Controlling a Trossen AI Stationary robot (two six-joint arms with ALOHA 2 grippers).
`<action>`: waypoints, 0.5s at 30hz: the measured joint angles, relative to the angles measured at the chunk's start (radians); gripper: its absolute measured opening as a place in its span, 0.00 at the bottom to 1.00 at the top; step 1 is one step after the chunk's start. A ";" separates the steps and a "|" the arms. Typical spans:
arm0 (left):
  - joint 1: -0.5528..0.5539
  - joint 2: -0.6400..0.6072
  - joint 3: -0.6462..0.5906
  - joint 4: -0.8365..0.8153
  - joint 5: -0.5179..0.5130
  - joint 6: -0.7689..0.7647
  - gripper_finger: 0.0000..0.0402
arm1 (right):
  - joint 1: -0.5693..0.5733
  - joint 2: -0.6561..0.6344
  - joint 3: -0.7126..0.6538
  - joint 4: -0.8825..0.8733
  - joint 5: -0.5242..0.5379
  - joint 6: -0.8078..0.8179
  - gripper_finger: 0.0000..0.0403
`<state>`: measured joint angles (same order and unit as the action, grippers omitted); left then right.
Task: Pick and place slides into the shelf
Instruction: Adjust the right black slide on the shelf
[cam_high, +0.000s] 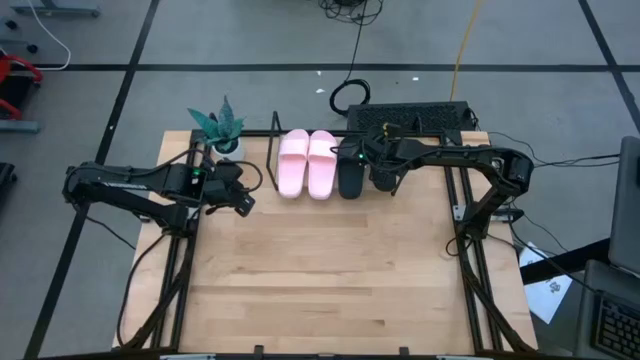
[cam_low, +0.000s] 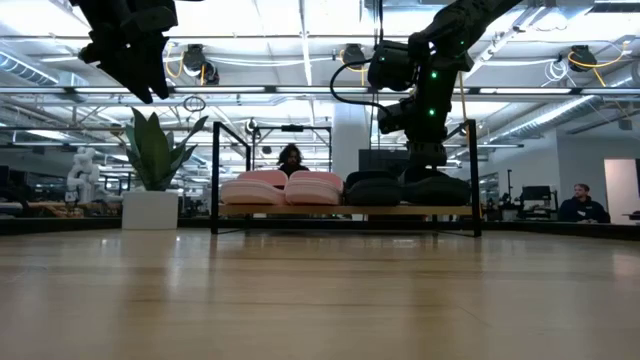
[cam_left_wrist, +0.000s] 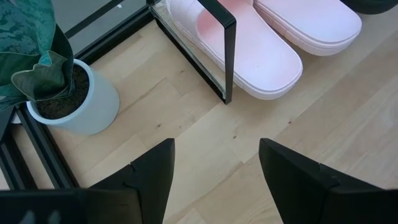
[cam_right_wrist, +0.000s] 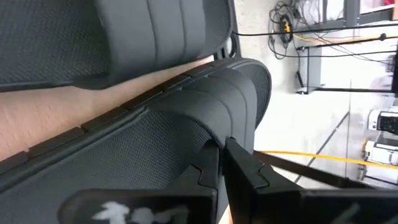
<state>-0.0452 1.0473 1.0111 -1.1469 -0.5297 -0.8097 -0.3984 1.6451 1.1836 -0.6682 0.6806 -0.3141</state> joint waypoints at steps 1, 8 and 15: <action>0.000 0.000 0.000 0.000 0.000 -0.001 0.59 | 0.001 0.000 0.000 -0.001 -0.004 0.000 0.00; 0.000 0.000 0.000 0.000 0.007 -0.005 0.59 | 0.003 0.041 0.000 0.008 -0.046 0.019 0.00; -0.015 0.000 0.000 0.001 0.007 -0.007 0.59 | 0.009 0.053 0.001 0.040 -0.050 0.017 0.01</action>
<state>-0.0602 1.0473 1.0111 -1.1461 -0.5224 -0.8167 -0.3898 1.6985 1.1843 -0.6286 0.6305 -0.2970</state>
